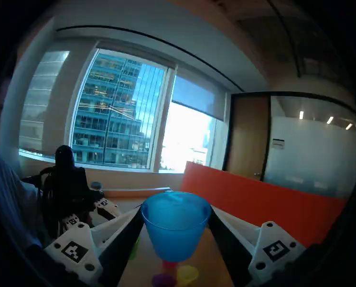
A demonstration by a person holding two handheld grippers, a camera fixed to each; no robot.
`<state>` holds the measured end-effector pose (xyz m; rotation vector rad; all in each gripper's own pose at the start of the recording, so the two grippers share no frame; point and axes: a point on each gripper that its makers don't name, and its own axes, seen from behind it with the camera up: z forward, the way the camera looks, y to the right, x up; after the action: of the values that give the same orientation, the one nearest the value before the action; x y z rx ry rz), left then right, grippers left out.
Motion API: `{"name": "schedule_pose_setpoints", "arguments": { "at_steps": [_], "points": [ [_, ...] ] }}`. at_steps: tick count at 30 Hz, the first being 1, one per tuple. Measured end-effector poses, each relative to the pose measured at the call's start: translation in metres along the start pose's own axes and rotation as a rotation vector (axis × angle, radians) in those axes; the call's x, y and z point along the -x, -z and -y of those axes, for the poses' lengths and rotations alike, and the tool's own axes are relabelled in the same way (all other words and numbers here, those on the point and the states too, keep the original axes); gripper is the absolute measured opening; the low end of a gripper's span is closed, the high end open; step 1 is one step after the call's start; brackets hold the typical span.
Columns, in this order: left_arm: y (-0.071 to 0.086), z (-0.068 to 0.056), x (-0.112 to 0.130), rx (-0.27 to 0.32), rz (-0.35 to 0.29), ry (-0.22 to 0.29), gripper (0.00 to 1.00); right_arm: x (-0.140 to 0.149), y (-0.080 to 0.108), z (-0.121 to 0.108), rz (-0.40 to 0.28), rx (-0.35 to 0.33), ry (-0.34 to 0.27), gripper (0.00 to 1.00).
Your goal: Pour water
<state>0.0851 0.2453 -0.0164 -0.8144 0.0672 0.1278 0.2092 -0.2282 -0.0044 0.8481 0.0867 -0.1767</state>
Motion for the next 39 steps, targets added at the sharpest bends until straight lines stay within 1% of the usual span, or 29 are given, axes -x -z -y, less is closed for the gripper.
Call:
{"name": "schedule_pose_setpoints", "arguments": {
  "at_steps": [9, 15, 21, 24, 29, 39],
  "points": [
    [0.015, 0.015, 0.003, -0.038, 0.010, -0.001, 0.87, 0.011, 0.020, -0.009, 0.003, 0.026, -0.029, 0.92],
    [0.026, 0.028, 0.007, -0.066, 0.022, 0.001, 0.87, 0.027, 0.033, -0.013, 0.026, 0.036, -0.048, 0.92],
    [0.033, 0.037, 0.008, -0.083, 0.035, -0.005, 0.87, 0.039, 0.040, -0.015, 0.038, 0.047, -0.057, 0.92],
    [0.035, 0.039, 0.010, -0.085, 0.042, -0.007, 0.87, 0.043, 0.041, -0.013, 0.038, 0.036, -0.067, 0.92],
    [0.036, 0.037, 0.017, -0.079, 0.060, -0.004, 0.87, 0.053, 0.041, -0.009, 0.043, 0.016, -0.073, 0.92],
    [0.036, 0.040, 0.037, -0.075, 0.108, 0.010, 0.87, 0.084, 0.040, -0.001, 0.091, -0.028, -0.109, 0.92]
  ]
}}
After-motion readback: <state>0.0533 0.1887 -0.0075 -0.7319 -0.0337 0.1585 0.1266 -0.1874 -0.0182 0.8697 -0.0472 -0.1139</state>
